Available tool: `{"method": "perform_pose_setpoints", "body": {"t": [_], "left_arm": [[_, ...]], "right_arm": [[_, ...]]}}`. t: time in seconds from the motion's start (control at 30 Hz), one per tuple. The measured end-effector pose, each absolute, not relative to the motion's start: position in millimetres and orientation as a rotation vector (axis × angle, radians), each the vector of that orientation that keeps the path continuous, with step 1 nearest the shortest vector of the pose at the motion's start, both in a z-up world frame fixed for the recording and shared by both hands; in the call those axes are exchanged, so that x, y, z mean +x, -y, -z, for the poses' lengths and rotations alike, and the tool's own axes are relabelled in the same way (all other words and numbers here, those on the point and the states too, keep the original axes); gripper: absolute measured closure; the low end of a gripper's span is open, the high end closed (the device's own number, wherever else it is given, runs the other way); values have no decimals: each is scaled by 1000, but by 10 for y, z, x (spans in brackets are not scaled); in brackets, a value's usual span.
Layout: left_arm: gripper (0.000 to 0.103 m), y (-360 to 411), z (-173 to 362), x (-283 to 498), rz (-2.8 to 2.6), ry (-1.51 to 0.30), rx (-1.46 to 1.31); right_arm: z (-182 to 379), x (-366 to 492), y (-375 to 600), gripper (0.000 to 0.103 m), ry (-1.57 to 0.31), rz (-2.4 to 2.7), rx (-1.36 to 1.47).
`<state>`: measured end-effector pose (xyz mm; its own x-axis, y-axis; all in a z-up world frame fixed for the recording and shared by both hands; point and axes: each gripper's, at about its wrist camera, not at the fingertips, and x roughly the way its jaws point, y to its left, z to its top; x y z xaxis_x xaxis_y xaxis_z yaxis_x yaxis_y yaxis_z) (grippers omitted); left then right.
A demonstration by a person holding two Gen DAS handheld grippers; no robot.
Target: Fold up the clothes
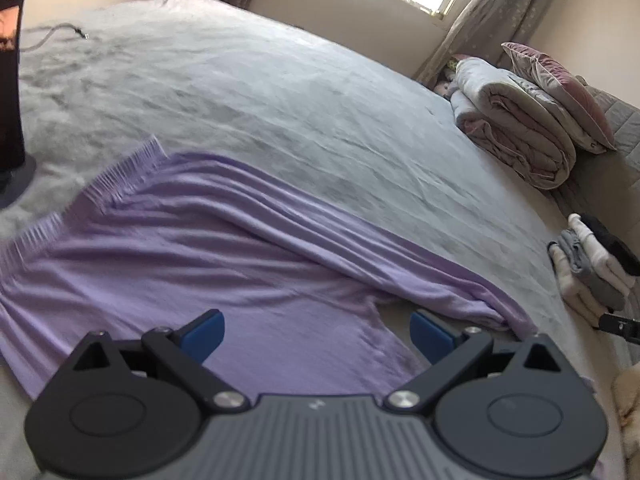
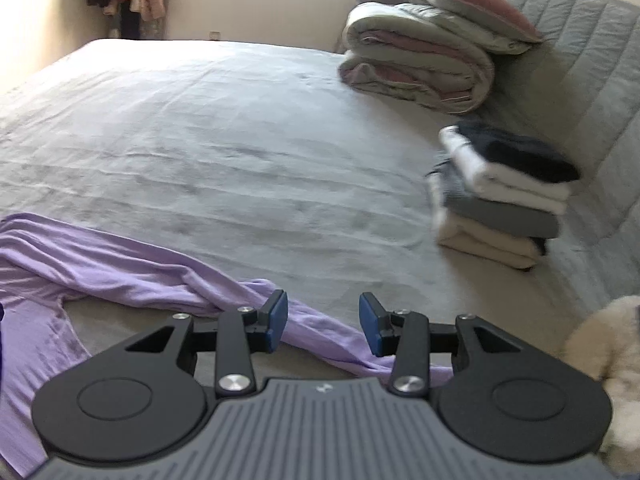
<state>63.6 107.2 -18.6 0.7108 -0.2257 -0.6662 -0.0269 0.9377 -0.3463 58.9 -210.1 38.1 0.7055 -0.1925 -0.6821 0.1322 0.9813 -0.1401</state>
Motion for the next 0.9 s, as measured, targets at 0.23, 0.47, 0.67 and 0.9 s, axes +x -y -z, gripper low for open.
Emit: {"method": "perform_pose_setpoints", "body": {"t": [0.23, 0.47, 0.67, 0.9], "left_arm": [[10, -1414, 217, 752, 12, -680, -350], [20, -1537, 183, 866, -72, -571, -288], [19, -1771, 161, 1249, -93, -636, -259], [31, -2093, 285, 1689, -144, -735, -238]], "right_arm": [[-54, 916, 2025, 59, -796, 25, -26], [104, 1266, 1933, 59, -795, -157, -1], [212, 1482, 1905, 63, -832, -232, -28], [326, 1606, 2013, 80, -867, -246, 11]]}}
